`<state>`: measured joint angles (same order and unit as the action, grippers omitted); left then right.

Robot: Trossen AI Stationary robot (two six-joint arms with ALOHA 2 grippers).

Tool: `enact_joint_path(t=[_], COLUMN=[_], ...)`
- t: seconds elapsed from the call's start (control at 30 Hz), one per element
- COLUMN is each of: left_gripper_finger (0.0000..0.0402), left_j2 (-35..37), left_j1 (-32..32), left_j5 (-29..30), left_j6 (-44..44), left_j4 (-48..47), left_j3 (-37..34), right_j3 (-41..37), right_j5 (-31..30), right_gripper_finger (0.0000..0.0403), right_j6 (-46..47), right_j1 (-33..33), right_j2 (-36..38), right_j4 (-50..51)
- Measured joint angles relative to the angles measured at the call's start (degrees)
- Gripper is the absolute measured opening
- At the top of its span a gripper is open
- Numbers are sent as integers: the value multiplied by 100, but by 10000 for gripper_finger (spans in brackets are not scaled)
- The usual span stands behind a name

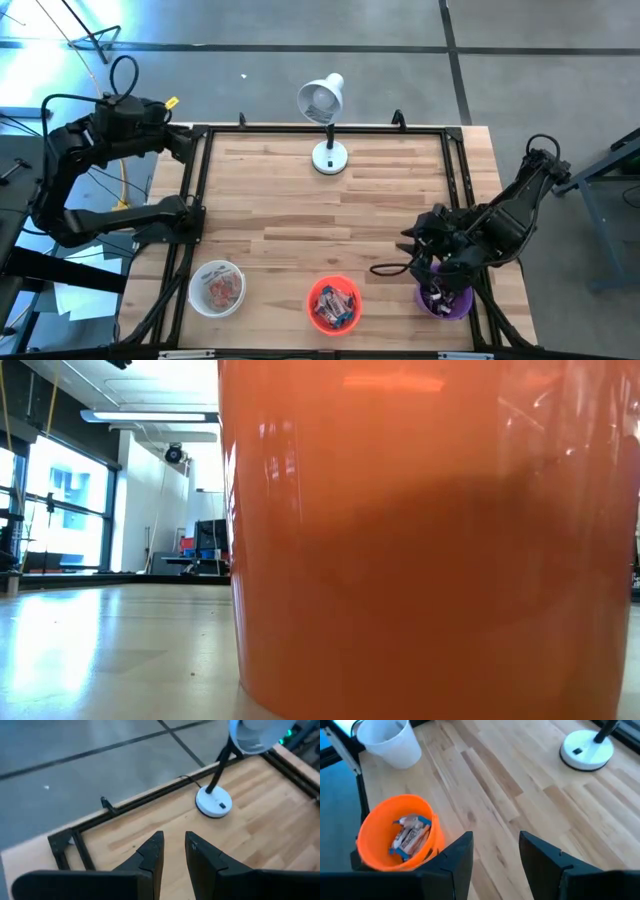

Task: Organize candy in baskets
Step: Return to Home Position

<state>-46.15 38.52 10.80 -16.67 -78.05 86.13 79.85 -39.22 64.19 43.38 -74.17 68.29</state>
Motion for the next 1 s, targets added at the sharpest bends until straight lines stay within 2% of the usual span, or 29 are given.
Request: enact_joint_path(t=[0.07,0.2,0.27,0.37,0.43,0.6,0.77,1.0], left_gripper_finger=[64,64,64,64,64,65,65,64], left_j2=[-2,129,353,831,1220,2229,2931,3321], left_j1=[0,-49,-93,-188,-274,-408,-507,-588], left_j5=[-9,-882,-1178,-1927,-2172,-2231,-2237,-2233], left_j6=[-194,-202,-243,-603,-800,-1006,-664,-468], left_j4=[3,185,402,970,1476,2957,4834,5399], left_j3=[-15,-336,-689,-1441,-1989,-3164,-4265,-5202], right_j3=[0,0,0,0,0,0,-2,-7], right_j5=[-91,-319,-563,-968,-1127,-1398,-1794,-2260], right_gripper_finger=[154,154,154,154,154,154,154,154], right_j6=[24,31,13,-5,-18,-19,-20,-254], right_j1=[-2,-1,40,127,181,267,271,237], right_j2=[0,0,0,0,0,1,2,-68], right_j4=[-2,-258,-413,-647,-788,-1040,-1057,-1067])
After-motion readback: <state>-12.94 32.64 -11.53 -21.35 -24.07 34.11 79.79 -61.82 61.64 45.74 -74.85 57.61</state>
